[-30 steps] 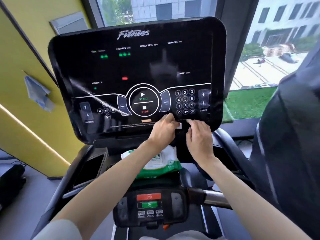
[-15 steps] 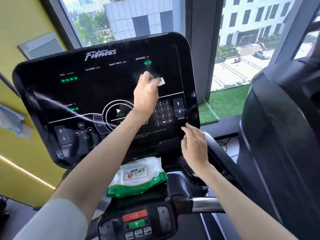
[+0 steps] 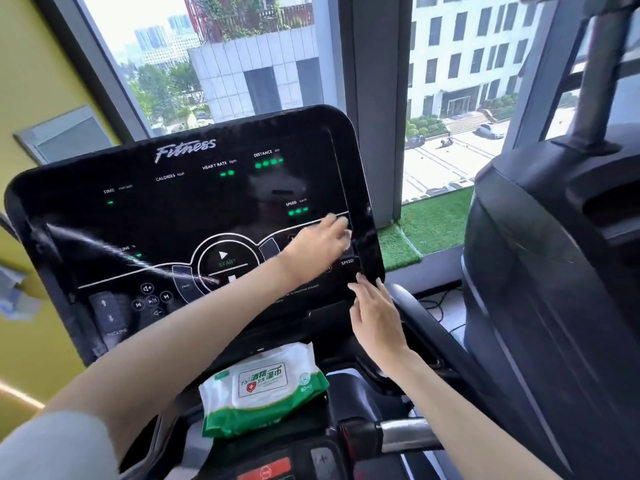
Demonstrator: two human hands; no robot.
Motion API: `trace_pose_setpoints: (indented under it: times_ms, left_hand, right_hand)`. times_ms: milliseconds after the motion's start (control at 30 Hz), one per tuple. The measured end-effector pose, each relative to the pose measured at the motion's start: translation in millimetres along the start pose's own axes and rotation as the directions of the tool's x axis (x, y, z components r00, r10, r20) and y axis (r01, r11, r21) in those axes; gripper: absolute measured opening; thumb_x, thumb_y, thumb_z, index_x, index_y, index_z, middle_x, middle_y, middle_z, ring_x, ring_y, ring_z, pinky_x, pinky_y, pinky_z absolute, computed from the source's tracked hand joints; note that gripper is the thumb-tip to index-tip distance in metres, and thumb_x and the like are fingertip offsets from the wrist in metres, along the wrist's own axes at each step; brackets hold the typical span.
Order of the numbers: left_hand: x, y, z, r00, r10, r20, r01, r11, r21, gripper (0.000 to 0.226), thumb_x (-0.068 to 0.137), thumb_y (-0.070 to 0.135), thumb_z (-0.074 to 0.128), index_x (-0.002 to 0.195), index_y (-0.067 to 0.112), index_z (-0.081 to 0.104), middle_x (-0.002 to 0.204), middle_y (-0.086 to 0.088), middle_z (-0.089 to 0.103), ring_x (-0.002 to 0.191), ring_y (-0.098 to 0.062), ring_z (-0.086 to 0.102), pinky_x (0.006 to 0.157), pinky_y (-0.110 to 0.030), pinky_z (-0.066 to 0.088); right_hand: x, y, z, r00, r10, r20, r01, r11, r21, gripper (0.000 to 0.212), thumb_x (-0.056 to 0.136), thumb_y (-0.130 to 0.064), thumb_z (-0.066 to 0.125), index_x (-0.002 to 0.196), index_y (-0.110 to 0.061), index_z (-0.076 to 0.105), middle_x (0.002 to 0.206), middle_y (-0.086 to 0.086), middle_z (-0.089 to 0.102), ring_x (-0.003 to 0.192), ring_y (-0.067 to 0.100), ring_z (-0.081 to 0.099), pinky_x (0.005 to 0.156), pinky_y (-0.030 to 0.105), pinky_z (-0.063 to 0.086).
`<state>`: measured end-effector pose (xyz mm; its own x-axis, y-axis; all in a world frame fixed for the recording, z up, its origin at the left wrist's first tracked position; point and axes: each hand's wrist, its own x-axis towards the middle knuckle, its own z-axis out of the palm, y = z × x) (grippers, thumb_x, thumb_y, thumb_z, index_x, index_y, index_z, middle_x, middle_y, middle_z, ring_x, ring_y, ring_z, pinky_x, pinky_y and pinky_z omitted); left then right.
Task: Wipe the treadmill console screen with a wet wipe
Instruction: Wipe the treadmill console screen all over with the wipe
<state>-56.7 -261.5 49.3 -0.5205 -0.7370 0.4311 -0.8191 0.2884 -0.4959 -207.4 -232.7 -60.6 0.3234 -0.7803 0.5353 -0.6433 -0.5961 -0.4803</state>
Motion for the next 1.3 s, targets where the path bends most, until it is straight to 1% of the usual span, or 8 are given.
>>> trace_pose_setpoints:
  times_ms: [67,133,233,300,500,667,1133,1300]
  left_hand:
    - [-14.8,12.9,6.4,0.969,0.224,0.101,-0.234,0.967,0.105,0.027,0.077,0.004,0.044,0.088,0.008,0.068,0.087,-0.004,0.058,0.081,-0.02,0.055,0.053,-0.025,0.049]
    - [-9.2,8.4,4.6,0.969,0.233,0.084,-0.243,0.961,0.134,0.034,0.079,0.004,0.036,0.085,0.008,0.068,0.085,-0.004,0.057,0.078,-0.02,0.054,0.054,-0.026,0.049]
    - [8.8,-2.8,-5.3,0.999,-0.05,-0.005,0.05,0.996,0.079,0.02,0.065,-0.006,0.058,0.082,0.004,0.064,0.083,-0.009,0.055,0.077,-0.026,0.054,0.049,-0.028,0.046]
    - [13.9,3.9,-4.3,0.98,-0.199,-0.023,0.199,0.98,0.016,0.027,0.057,-0.009,0.069,0.081,0.002,0.062,0.082,-0.01,0.053,0.076,-0.027,0.053,0.045,-0.028,0.042]
    - [-29.4,56.5,29.1,0.962,0.228,0.148,-0.235,0.971,0.035,0.014,0.075,0.011,0.066,0.087,0.004,0.07,0.089,-0.006,0.057,0.082,-0.021,0.047,0.057,-0.027,0.05]
    - [-15.8,43.6,27.0,0.916,0.361,0.174,-0.385,0.913,0.137,0.029,0.088,0.006,0.04,0.08,0.006,0.068,0.086,-0.005,0.054,0.079,-0.022,0.047,0.064,-0.03,0.047]
    - [27.0,-16.6,-4.9,0.939,0.33,0.099,-0.344,0.869,0.356,0.038,0.09,0.004,0.03,0.093,0.009,0.068,0.084,-0.001,0.053,0.076,-0.019,0.046,0.064,-0.029,0.044]
    - [45.8,-34.6,-20.5,0.959,0.279,0.05,-0.273,0.86,0.431,0.065,0.097,-0.003,0.007,0.081,0.009,0.068,0.077,-0.002,0.053,0.069,-0.02,0.049,0.058,-0.031,0.044]
  right_hand:
    - [2.2,3.3,-3.1,0.999,-0.008,-0.045,0.007,1.0,-0.01,0.031,0.071,0.008,0.067,0.1,-0.002,0.066,0.111,0.015,0.066,0.104,0.034,0.061,0.096,0.041,0.044]
    - [3.5,6.0,-6.4,0.998,-0.013,-0.067,0.012,1.0,-0.012,0.029,0.068,0.009,0.067,0.095,-0.003,0.066,0.102,0.011,0.067,0.094,0.031,0.063,0.088,0.039,0.049]
    - [3.9,9.4,-7.1,0.998,0.024,-0.051,-0.024,1.0,-0.003,0.028,0.07,0.009,0.065,0.095,-0.004,0.066,0.11,0.013,0.066,0.098,0.031,0.062,0.091,0.041,0.049]
    - [2.9,11.2,-5.4,0.997,0.059,-0.042,-0.059,0.998,0.005,0.028,0.072,0.009,0.064,0.097,-0.003,0.066,0.119,0.015,0.063,0.105,0.033,0.06,0.094,0.043,0.046]
    - [1.3,14.4,-7.9,0.993,0.116,-0.035,-0.116,0.993,0.01,0.031,0.07,0.009,0.067,0.099,-0.001,0.067,0.123,0.02,0.06,0.109,0.037,0.058,0.095,0.045,0.046]
    - [4.5,13.5,-8.6,0.99,0.134,-0.04,-0.133,0.991,0.029,0.029,0.068,0.012,0.064,0.093,-0.002,0.068,0.122,0.02,0.06,0.11,0.037,0.058,0.096,0.044,0.045]
    - [26.6,3.9,-8.3,0.996,0.068,-0.053,-0.064,0.995,0.079,0.025,0.07,0.013,0.058,0.087,-0.005,0.063,0.13,0.017,0.055,0.118,0.034,0.054,0.098,0.039,0.041]
    - [41.4,-5.4,-11.7,0.996,0.024,-0.082,-0.017,0.997,0.079,0.027,0.067,0.014,0.06,0.084,-0.006,0.063,0.13,0.016,0.056,0.119,0.032,0.054,0.094,0.044,0.049]
